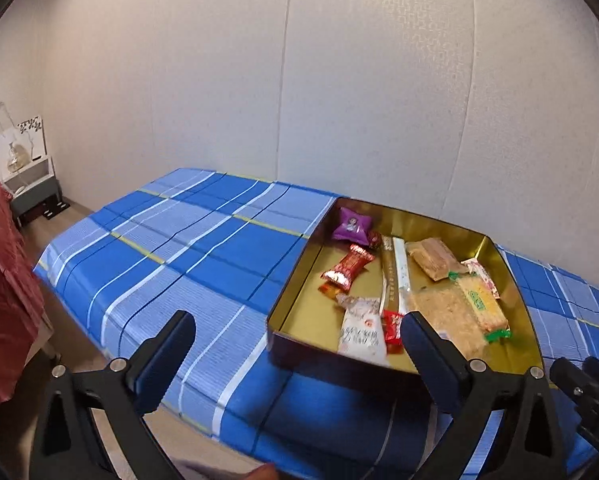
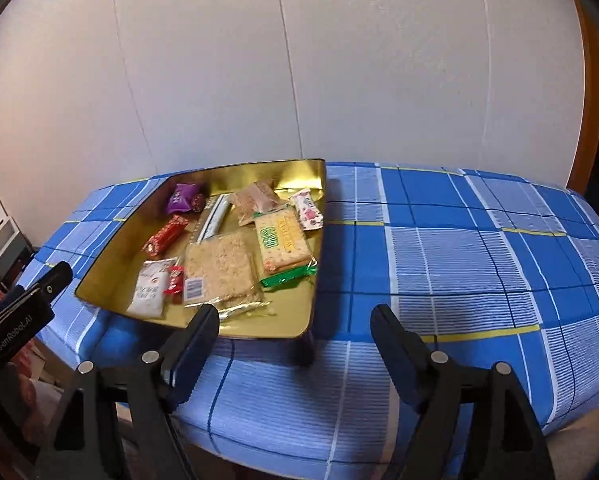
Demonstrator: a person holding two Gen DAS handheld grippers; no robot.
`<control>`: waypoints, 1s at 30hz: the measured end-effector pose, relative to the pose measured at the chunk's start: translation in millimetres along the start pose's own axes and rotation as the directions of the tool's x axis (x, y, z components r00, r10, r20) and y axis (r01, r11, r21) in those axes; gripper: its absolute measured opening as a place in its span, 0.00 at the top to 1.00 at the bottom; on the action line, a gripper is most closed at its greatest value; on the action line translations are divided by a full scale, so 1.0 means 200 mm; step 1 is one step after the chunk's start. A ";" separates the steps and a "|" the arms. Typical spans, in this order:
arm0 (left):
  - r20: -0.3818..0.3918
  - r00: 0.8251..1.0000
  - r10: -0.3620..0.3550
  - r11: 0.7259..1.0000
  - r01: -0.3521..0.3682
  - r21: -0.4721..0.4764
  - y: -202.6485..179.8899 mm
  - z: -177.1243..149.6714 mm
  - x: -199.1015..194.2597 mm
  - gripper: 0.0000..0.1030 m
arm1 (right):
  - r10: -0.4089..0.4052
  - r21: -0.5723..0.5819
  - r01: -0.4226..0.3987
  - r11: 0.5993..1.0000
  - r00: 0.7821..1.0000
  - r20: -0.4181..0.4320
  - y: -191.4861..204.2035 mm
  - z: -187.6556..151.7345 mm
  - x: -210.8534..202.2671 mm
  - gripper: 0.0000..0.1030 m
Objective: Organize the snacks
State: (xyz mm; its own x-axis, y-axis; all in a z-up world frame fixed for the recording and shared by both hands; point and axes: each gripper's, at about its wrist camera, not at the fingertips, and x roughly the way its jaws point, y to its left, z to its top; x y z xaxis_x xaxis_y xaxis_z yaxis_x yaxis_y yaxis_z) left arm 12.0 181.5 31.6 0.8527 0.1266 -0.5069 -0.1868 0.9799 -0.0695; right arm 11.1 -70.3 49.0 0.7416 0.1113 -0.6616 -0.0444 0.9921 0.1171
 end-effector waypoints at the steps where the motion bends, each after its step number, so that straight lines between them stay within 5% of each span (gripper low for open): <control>1: -0.009 1.000 -0.001 1.000 0.001 -0.009 0.01 -0.01 -0.01 0.00 | -0.010 -0.004 0.010 1.000 1.000 0.003 0.01 -0.01 -0.01 0.23; 7: -0.055 0.998 -0.010 0.999 0.009 -0.032 0.04 -0.06 -0.02 0.00 | -0.022 0.008 0.022 1.000 1.000 0.005 0.04 -0.04 -0.07 0.23; 23: -0.072 0.997 -0.041 0.989 0.051 0.135 -0.07 -0.11 -0.07 0.00 | -0.092 0.034 0.090 0.995 0.994 0.065 0.03 -0.11 -0.18 0.23; 30: -0.087 0.995 -0.055 0.993 0.064 0.103 -0.05 -0.10 -0.05 0.00 | -0.105 -0.003 0.106 0.994 0.990 0.090 0.08 -0.10 -0.20 0.23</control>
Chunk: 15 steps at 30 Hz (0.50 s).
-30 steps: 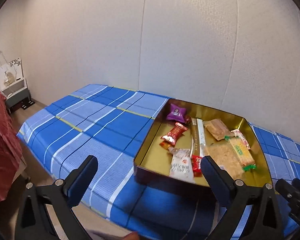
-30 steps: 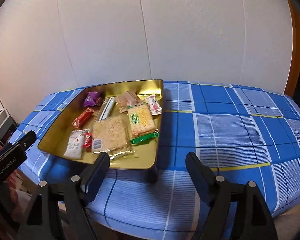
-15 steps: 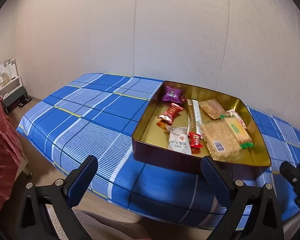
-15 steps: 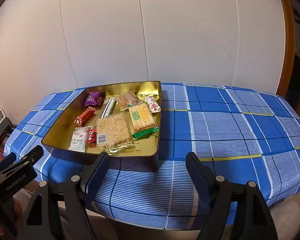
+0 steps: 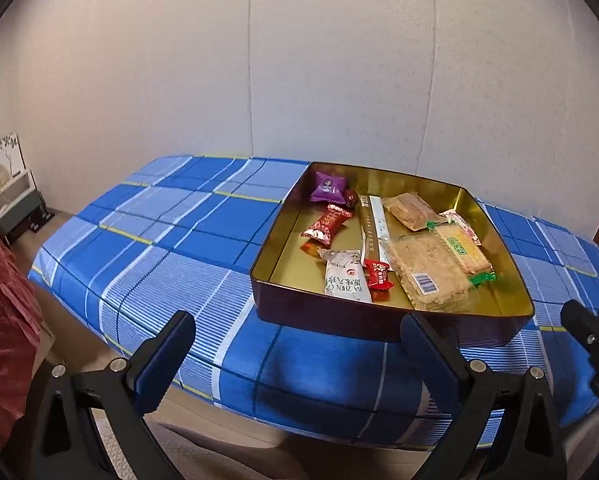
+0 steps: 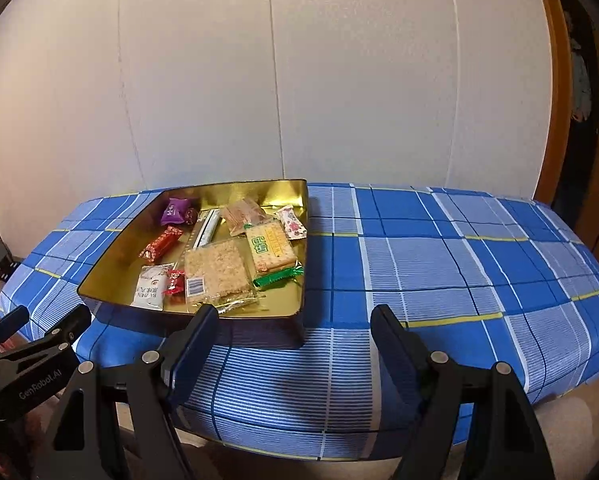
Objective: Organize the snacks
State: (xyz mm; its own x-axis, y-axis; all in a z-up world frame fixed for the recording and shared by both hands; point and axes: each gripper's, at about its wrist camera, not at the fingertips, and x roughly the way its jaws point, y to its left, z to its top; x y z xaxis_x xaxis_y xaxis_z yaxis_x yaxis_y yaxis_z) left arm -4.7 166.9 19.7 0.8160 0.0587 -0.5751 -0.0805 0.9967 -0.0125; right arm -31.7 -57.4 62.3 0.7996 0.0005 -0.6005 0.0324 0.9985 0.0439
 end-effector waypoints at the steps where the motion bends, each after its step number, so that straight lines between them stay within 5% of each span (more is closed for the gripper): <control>1: -0.007 1.000 -0.003 1.000 0.003 -0.009 0.01 0.00 0.01 0.00 | -0.002 -0.006 0.002 1.000 1.000 -0.004 0.01 0.00 0.00 0.23; 15: 0.008 1.000 -0.001 1.000 0.001 0.012 -0.01 -0.01 -0.01 0.00 | 0.006 -0.020 -0.006 1.000 1.000 -0.013 0.06 -0.02 0.02 0.23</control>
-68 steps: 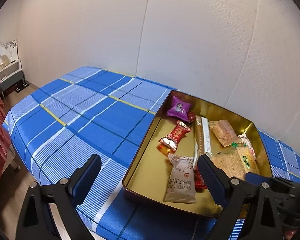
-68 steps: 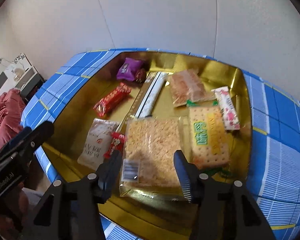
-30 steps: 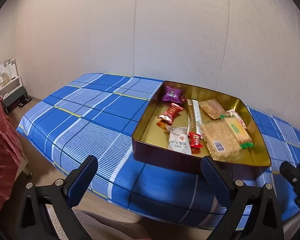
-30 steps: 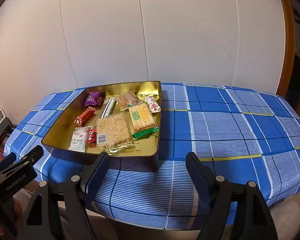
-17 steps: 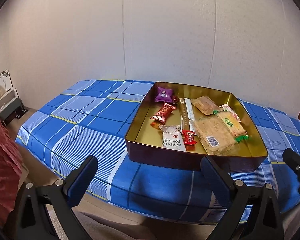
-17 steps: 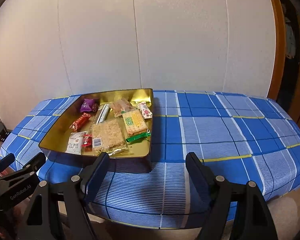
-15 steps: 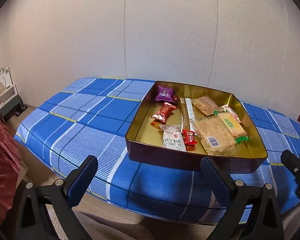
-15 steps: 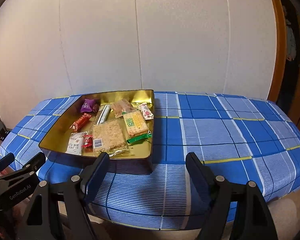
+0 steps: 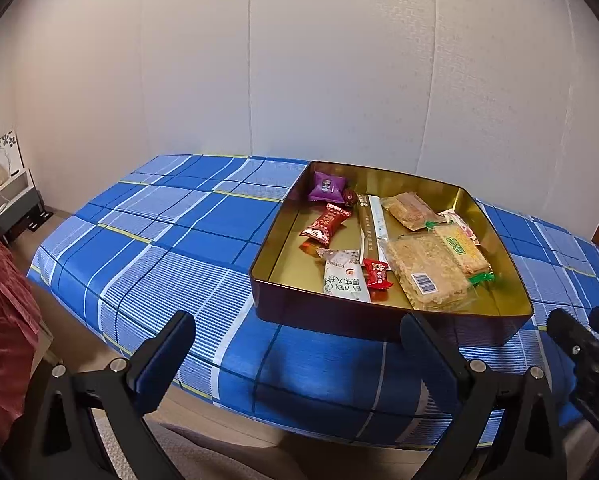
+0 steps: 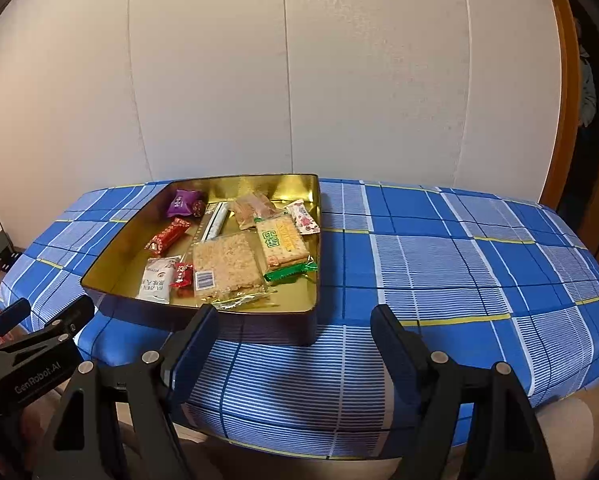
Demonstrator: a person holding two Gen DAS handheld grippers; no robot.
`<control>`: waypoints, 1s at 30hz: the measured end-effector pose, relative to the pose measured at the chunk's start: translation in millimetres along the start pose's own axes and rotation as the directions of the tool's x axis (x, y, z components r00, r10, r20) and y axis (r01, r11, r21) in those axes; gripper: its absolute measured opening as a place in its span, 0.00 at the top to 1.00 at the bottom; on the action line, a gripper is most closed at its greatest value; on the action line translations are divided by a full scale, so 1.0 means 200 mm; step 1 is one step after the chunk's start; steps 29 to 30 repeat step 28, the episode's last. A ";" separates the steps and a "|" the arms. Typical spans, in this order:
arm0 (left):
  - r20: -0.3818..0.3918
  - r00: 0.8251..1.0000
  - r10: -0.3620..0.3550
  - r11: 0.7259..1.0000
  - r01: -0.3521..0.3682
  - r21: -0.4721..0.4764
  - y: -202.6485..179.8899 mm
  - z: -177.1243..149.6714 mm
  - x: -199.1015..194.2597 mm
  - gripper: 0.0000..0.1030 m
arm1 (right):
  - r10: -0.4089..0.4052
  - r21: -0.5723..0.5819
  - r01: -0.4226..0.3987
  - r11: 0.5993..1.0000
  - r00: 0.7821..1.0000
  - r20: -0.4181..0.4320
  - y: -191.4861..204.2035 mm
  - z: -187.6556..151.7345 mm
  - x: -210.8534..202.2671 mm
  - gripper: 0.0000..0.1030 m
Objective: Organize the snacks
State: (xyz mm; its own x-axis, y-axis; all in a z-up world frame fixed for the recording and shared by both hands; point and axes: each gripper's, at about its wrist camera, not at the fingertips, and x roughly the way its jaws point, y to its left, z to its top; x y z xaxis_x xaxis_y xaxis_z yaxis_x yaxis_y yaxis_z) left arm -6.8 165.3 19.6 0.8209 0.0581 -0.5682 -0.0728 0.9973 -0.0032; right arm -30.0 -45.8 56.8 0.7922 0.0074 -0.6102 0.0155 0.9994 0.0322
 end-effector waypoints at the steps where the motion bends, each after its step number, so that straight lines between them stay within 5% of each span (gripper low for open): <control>1: 0.000 1.000 0.000 1.000 0.000 0.002 0.00 0.00 0.00 0.00 | -0.002 0.000 0.002 1.000 1.000 -0.002 0.00 -0.01 0.01 0.23; 30: 0.002 1.000 -0.018 1.000 0.018 0.006 -0.02 0.00 0.00 0.00 | -0.001 0.006 0.001 1.000 1.000 -0.028 0.00 0.00 0.04 0.23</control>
